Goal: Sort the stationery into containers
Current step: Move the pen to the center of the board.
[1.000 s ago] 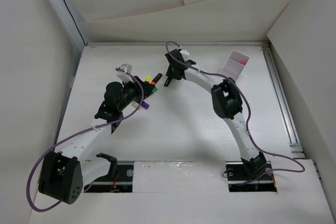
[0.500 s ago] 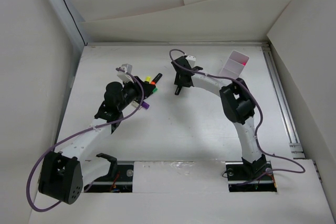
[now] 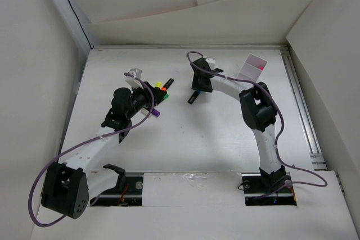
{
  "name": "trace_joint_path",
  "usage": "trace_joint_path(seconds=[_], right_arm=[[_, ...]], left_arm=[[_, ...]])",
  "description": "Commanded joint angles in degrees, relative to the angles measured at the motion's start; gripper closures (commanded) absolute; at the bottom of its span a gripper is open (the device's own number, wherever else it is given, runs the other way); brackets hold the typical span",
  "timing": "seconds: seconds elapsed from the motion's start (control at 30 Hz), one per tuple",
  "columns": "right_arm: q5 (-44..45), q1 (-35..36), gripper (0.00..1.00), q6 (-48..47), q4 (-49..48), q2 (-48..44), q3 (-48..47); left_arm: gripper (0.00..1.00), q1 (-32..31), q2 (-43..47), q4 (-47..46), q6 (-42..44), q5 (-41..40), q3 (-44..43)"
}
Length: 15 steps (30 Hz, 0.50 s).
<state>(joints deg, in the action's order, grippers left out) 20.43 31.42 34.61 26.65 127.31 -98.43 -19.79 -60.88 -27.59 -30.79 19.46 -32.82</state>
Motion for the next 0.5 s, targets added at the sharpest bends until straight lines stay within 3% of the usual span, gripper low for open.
trace_joint_path(seconds=[0.0, 0.1, 0.33, 0.47], right_arm=[[-0.1, 0.2, 0.42, -0.4, 0.5, 0.7, -2.3], [-0.1, 0.2, 0.47, -0.4, 1.6, 1.3, -3.8], [-1.6, 0.7, 0.47, 1.2, 1.1, -0.6, -0.4], [-0.9, 0.7, 0.35, 2.3, 0.5, -1.7, 1.8]], left_arm=[[0.80, -0.2, 1.2, -2.8, -0.3, 0.7, -0.1], [0.80, -0.2, 1.2, -2.8, -0.3, 0.7, -0.1], [0.79, -0.2, 1.2, -3.3, -0.3, 0.8, -0.1], [0.79, -0.2, 0.7, -3.3, -0.3, 2.2, -0.1]])
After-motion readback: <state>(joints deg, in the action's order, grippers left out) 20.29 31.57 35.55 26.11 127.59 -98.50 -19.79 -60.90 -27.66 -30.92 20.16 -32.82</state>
